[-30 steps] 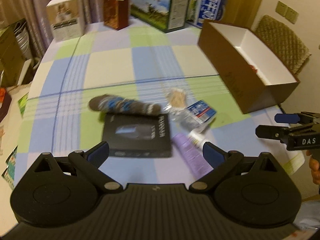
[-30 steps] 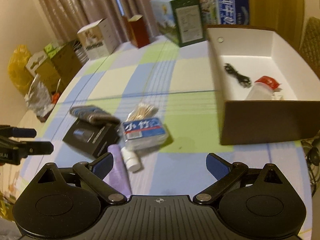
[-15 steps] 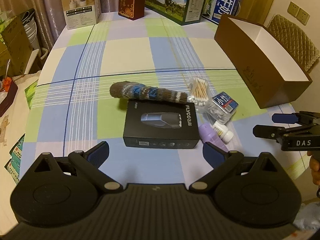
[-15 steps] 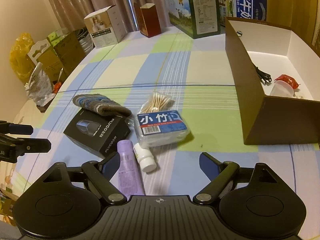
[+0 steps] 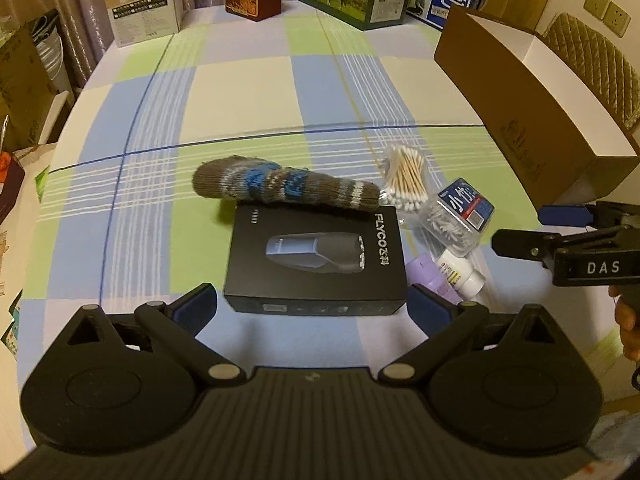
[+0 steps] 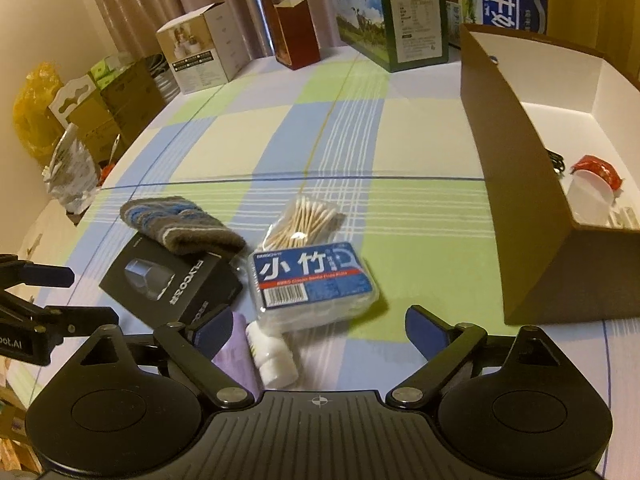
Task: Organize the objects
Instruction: 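Move the left tool to the black FLYCO box while the right tool approaches the blue floss-pick box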
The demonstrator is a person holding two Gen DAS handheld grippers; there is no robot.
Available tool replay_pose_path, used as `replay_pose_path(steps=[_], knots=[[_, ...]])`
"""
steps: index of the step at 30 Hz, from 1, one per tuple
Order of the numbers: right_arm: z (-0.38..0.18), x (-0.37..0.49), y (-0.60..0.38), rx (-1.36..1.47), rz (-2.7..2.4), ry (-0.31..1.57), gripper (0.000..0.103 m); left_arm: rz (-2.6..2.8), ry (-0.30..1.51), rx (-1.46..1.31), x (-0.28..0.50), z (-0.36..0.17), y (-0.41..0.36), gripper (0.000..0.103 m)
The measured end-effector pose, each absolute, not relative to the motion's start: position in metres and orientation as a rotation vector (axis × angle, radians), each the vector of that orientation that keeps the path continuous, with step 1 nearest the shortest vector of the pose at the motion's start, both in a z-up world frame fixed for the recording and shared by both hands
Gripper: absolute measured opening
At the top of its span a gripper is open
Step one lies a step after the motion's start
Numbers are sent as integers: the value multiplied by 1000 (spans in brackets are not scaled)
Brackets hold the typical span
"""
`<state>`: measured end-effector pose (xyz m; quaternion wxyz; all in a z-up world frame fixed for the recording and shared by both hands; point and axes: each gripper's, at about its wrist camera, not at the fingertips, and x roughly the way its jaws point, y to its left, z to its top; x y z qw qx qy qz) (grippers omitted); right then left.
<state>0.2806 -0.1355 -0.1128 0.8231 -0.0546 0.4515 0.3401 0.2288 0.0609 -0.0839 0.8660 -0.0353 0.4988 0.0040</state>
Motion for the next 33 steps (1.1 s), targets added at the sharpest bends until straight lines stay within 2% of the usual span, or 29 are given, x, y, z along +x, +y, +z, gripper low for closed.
replay_pose_path(steps=[13,20,33], knots=[[-133,310,-124,-153,775,1003,91,5,1082,-20,251,-96,33,102],[-131,314,-129,-142,784,1005,91,62,1099,120,257,-121,15,102],[-131,315,-122,-171,825,1017,91,400,1176,19,216,-133,144,101]])
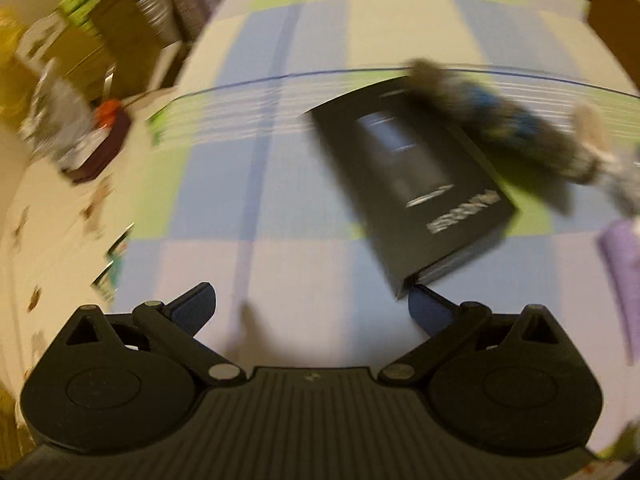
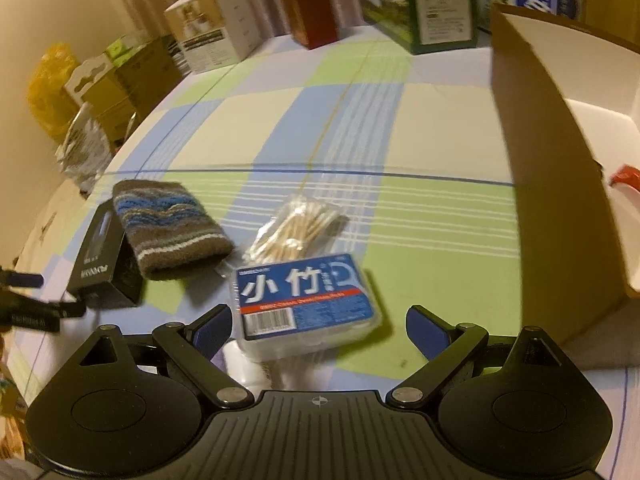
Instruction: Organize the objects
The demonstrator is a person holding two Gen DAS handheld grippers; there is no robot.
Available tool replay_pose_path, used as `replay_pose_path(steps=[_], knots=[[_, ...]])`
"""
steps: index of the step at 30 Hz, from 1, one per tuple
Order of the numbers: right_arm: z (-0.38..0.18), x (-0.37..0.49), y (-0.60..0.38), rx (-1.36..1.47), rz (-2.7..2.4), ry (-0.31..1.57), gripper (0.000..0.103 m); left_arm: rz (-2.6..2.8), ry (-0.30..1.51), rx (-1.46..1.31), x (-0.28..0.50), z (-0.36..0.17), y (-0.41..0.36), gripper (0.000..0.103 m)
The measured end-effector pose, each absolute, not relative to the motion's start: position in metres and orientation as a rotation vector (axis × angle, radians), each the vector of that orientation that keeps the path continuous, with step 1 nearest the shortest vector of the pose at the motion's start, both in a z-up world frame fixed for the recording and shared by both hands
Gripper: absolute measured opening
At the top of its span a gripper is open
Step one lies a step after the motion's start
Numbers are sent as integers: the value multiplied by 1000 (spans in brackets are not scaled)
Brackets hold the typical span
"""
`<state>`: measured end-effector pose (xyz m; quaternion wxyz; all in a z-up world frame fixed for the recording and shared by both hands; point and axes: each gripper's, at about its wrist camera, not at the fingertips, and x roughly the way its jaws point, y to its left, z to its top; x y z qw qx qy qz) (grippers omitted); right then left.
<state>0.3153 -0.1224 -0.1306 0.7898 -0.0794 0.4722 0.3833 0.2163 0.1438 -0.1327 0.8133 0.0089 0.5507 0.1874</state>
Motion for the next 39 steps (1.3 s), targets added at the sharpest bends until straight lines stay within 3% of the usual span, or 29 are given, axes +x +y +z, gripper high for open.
replay_pose_path(steps=[13,26,29,31,33,39], knots=[[-140,323,-105,-294,775,1005,85,297,1070,-180,217,-96,153,102],[-141,333,-115,-265,664,1009,85,278,1152,-147,290,-131,133,102],[-142,331,-113,-276,659,1003,86,296,1168,-137,299,-139,138,98],[-142,330,-113,-285,656,1000,86,287,1172,-167,299,-142,143,82],[-142,329,-114,-282,655,999,86,285,1171,-168,291,-143,147,78],[-142,325,-118,-298,657,996,86,283,1178,-154,249,-140,157,77]])
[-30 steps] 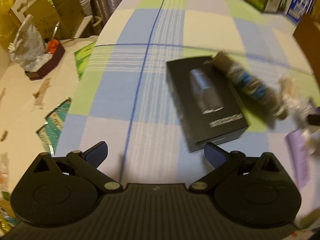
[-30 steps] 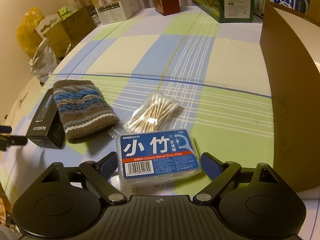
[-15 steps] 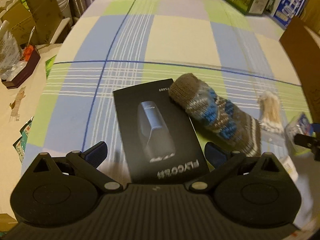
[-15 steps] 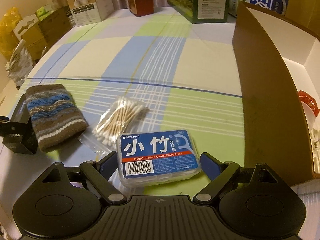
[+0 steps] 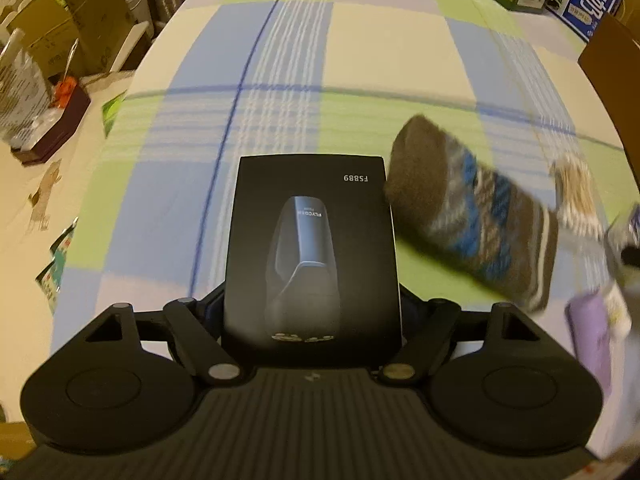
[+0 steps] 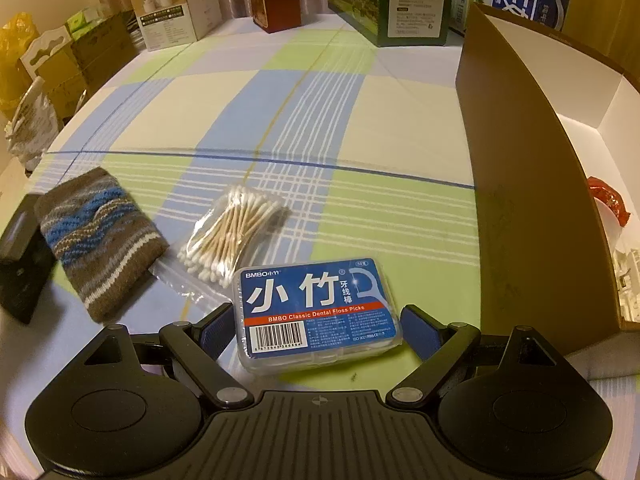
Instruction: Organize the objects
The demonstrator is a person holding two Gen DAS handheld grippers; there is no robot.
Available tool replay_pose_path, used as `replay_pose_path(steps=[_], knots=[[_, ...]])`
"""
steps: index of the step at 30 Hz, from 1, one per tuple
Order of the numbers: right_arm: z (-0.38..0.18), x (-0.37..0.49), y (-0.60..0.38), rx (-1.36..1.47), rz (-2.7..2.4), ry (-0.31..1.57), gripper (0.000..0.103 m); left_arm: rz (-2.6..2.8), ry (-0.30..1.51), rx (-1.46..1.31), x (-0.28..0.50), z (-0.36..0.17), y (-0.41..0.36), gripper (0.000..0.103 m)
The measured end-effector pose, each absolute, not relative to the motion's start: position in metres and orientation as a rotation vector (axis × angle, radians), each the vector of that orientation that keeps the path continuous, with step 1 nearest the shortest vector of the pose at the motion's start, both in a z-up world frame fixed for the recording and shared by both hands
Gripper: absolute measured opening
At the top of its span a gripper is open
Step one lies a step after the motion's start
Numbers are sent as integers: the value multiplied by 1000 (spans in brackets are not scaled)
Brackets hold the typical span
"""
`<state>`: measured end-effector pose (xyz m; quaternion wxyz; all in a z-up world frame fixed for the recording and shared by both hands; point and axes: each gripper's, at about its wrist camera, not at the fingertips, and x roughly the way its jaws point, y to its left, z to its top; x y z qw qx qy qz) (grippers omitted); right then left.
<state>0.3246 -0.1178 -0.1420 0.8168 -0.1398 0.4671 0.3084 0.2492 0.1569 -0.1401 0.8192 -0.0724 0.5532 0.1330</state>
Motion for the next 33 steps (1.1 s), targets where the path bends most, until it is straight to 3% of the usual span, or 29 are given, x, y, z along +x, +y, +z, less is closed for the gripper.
replay_pose_path(steps=[7,15,18,19,33], knots=[[-144,322,-116,-341,670,985,86,320,1219,-196,208,-137,164,79],[-148,323,-111,-380,682,979,86,342,1190,-179,225,-140,159,85],[-150,321,-110,-391,687,971,86,351,1195,-157,229,-145,156,83],[-150,320,-110,-396,688,967,86,351,1189,-158,229,-145,156,77],[-125,307,-126,-315,708,942,85,358,1165,-150,212,-131,139,77]])
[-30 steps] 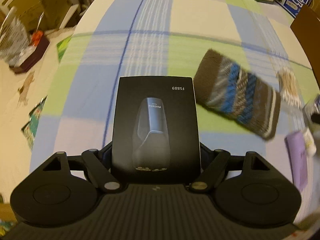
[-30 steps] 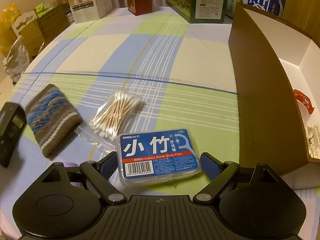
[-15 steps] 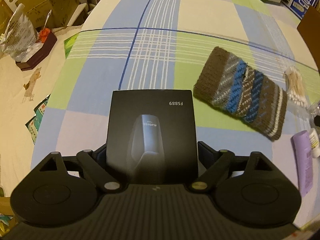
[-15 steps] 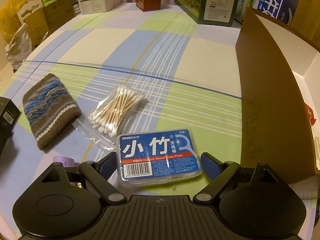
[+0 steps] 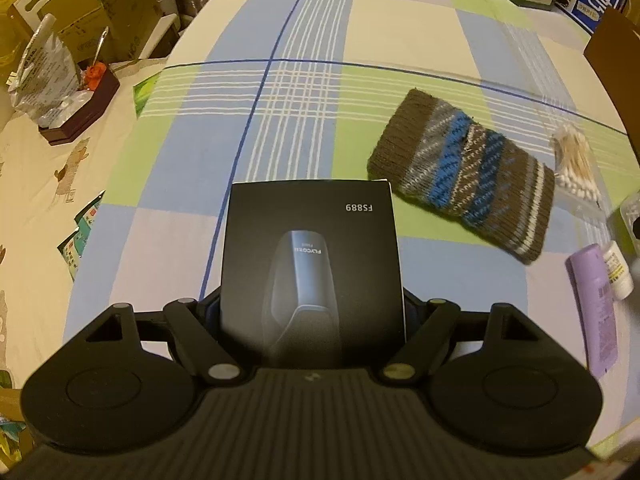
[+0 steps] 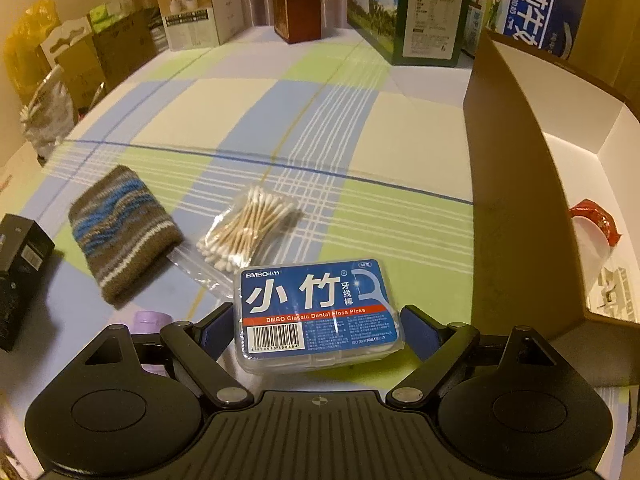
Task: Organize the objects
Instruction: 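Carry the black box and the blue floss box over the brown box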
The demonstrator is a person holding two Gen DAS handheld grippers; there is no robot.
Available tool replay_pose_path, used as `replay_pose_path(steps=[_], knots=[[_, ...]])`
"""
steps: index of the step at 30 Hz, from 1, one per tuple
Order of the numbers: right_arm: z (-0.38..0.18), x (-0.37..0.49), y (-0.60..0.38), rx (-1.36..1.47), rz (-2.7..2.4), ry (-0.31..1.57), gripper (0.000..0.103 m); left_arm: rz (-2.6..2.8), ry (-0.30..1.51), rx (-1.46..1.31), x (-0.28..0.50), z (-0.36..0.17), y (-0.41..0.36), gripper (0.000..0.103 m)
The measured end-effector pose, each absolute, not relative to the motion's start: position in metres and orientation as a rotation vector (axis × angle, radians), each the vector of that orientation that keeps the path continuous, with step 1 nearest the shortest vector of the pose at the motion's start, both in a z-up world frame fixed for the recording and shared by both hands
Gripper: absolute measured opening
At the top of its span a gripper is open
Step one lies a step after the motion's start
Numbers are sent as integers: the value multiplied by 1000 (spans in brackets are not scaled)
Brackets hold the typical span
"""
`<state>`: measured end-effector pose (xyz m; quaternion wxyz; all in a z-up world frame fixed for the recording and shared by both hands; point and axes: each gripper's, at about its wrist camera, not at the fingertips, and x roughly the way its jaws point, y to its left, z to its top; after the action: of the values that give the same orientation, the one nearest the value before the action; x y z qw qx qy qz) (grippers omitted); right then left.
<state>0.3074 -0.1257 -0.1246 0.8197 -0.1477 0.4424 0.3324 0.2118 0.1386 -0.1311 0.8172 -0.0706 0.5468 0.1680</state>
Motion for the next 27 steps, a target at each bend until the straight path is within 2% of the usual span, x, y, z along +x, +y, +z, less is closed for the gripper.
replay_pose_path(steps=[12,27], knots=[[-90,287,-147,-217,773,899,85,315,1082,-132,197,-85,111,77],[-50,276,-193,-137,784,850,85,149,997,-90,221,-46,52,77]])
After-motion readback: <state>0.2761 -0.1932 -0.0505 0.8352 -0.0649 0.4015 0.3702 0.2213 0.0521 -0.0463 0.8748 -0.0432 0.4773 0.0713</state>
